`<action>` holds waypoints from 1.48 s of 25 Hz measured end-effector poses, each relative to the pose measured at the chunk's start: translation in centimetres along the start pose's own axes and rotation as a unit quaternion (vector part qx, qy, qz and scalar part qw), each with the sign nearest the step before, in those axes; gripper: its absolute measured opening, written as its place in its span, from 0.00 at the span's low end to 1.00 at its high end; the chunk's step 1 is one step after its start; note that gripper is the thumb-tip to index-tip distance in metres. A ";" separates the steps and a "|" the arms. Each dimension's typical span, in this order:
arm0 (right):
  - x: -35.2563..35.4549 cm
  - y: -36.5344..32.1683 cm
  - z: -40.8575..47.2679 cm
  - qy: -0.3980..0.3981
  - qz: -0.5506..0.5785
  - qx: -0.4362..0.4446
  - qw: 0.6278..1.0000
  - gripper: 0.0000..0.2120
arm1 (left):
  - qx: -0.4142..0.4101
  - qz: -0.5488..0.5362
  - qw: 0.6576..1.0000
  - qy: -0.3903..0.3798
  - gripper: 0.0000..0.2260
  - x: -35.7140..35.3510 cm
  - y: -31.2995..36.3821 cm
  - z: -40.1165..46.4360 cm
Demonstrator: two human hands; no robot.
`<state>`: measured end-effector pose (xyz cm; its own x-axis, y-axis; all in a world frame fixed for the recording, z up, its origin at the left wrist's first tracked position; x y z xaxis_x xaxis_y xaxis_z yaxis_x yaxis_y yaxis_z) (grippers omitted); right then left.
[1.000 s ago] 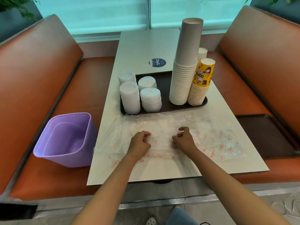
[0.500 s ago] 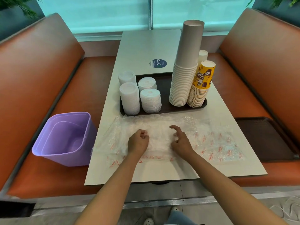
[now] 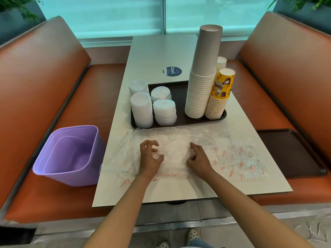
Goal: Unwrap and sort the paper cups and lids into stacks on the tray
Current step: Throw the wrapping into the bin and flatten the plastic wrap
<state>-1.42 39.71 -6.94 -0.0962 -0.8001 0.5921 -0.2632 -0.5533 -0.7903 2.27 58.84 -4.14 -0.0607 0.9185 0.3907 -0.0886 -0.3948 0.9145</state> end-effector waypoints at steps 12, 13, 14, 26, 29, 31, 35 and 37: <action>0.5 0.1 -0.4 0.033 -0.050 -0.025 0.998 0.34 | -0.085 0.420 0.874 -0.232 0.31 -5.6 -0.9 -0.2; 1.7 -1.3 -0.6 0.094 -0.104 0.027 0.990 0.32 | -0.074 0.418 0.874 -0.235 0.33 -5.5 -1.3 0.1; 2.3 -3.4 -1.0 0.153 -0.167 0.114 0.967 0.28 | -0.072 0.419 0.873 -0.239 0.34 -5.5 -1.5 0.3; -2.0 0.6 1.1 -0.018 -0.354 0.052 0.934 0.45 | -0.044 0.411 0.865 -0.285 0.39 -5.4 -2.5 0.7; -2.2 0.6 1.0 -0.019 -0.359 0.052 0.932 0.47 | -0.152 0.328 0.900 -0.244 0.33 -4.9 0.4 0.1; -2.1 0.7 1.2 -0.020 -0.360 0.054 0.931 0.47 | -0.238 0.254 0.908 -0.234 0.26 -4.3 2.8 -0.4; -2.3 0.6 1.3 -0.034 -0.359 0.048 0.931 0.45 | -0.202 0.290 0.880 -0.317 0.25 -4.5 1.1 -0.6; -2.3 0.8 1.4 -0.043 -0.356 0.048 0.932 0.39 | -0.172 0.241 0.906 -0.304 0.21 -4.4 0.5 -0.1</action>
<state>-0.04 40.75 -9.16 0.1478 -0.2363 0.9604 -0.1430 -0.9659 -0.2156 2.37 54.58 -5.42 0.3743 0.4387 0.8170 -0.5084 -0.6397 0.5764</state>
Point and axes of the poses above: each hand's wrist, its own z-axis towards the middle knuckle, its own x-axis out of the back of the hand, y = z × x, the point moved 10 cm from there along z, towards the middle knuckle, and after that the axes turned 5 degrees about y, right-handed, at the moved point
